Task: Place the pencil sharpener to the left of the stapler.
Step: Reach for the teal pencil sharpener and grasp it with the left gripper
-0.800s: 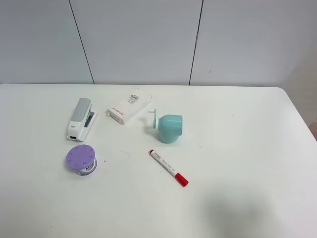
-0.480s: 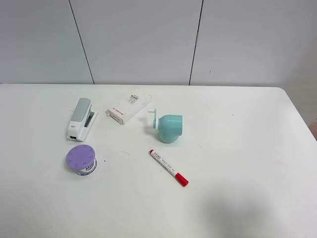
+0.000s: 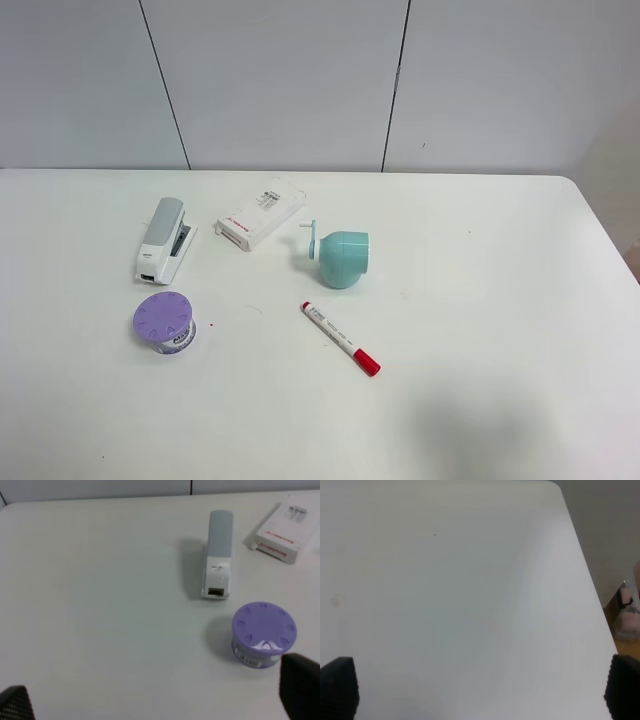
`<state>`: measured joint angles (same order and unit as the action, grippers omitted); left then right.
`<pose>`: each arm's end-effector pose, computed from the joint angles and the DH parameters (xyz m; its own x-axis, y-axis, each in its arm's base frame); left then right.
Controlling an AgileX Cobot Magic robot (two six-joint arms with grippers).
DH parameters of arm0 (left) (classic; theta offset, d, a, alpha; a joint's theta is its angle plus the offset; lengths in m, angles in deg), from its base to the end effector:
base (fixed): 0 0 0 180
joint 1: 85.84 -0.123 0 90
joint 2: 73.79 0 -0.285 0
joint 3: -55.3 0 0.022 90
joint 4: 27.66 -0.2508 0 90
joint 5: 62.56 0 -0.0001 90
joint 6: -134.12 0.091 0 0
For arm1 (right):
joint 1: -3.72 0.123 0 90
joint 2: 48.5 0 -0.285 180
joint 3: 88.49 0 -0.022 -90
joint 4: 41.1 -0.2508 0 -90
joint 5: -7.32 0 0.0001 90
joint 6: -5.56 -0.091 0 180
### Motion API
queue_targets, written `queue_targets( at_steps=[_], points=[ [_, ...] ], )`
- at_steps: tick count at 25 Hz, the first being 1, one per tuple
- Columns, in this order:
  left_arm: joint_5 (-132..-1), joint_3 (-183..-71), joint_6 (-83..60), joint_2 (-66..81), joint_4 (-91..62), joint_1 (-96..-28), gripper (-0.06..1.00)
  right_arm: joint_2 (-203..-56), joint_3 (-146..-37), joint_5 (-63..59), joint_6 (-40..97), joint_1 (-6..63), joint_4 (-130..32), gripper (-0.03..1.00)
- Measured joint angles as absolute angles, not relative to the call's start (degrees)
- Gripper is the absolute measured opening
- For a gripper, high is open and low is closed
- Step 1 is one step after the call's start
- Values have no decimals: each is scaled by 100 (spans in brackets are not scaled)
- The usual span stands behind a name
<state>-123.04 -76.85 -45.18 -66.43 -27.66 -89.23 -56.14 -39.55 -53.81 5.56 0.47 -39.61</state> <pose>-0.0073 -0.0004 0.2811 -0.4334 -0.0134 -0.9011 -0.0538 0.9985 0.0110 -0.0049 -0.0018 0.2750 -0.4651 0.0138 -0.8852 0.0710 0.9972 -0.0217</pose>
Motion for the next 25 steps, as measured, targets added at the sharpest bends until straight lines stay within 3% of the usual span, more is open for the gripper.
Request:
queue_targets(
  at_steps=[18,25],
  points=[
    [-12298,-7685,-4509,-6530,-2642,-8923,99,-5614,-3955,-5381,556,47,-3961,99],
    [-12301,-8632,-3639,-4632,-2089,-8923,99,-5614,-3955,-5381,556,47,-3961,99]
  ],
)
